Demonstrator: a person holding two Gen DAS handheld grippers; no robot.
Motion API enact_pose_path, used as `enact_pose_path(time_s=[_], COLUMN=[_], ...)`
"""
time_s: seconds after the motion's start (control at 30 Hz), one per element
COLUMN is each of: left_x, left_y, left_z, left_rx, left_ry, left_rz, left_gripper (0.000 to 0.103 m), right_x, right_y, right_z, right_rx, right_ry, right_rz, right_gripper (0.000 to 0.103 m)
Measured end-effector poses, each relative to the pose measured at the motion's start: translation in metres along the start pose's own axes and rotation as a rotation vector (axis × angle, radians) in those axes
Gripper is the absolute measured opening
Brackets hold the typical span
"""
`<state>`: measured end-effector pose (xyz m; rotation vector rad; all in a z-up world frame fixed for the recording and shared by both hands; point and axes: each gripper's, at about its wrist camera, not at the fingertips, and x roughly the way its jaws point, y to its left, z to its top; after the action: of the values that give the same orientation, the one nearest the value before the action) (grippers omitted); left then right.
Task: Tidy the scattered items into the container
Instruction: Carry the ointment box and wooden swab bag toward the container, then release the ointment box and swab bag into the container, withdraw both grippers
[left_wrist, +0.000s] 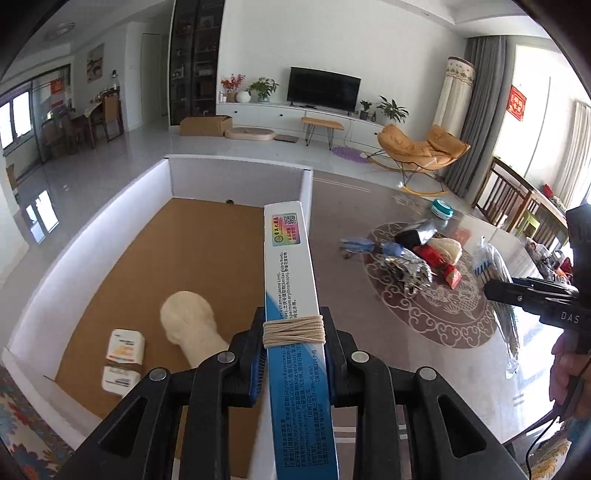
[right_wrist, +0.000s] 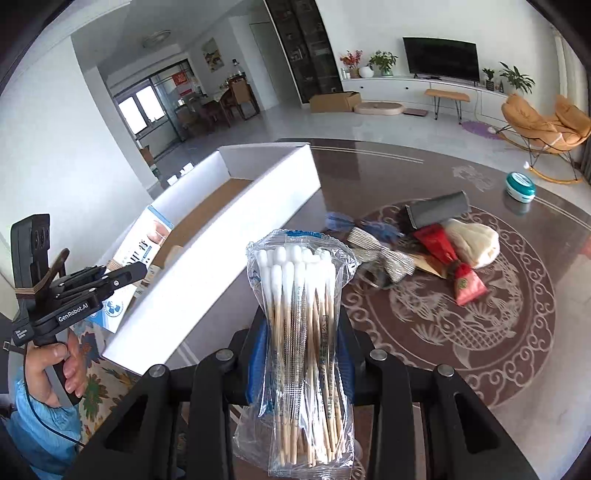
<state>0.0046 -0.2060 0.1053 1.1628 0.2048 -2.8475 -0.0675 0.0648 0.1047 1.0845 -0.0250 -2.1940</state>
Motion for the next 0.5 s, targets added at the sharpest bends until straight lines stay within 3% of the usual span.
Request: enact_pose_path(time_s=[0.27,0.37,0.5], left_x=[0.021,0.039,0.063], left_y=[0.137,0.162,0.178], left_z=[0.013,0.010,0.000], left_rx=[-0.179,-0.210,-0.216], left_ry=[0.069,0.116,0.187], left_rz=[0.169,0.192,0.223], left_gripper=[0.025,0.025,0.026], right_x=[0.078,0.120,0.180], right_y=[0.159,0.206,0.246], right_z=[0.067,0.067,0.043], right_rx=[-0.092,-0.138,-0.204], right_ry=[-0.032,0.002,0.110], right_rz=[0.267,0.294,0.264], right_gripper=[0.034,0.034,0.034])
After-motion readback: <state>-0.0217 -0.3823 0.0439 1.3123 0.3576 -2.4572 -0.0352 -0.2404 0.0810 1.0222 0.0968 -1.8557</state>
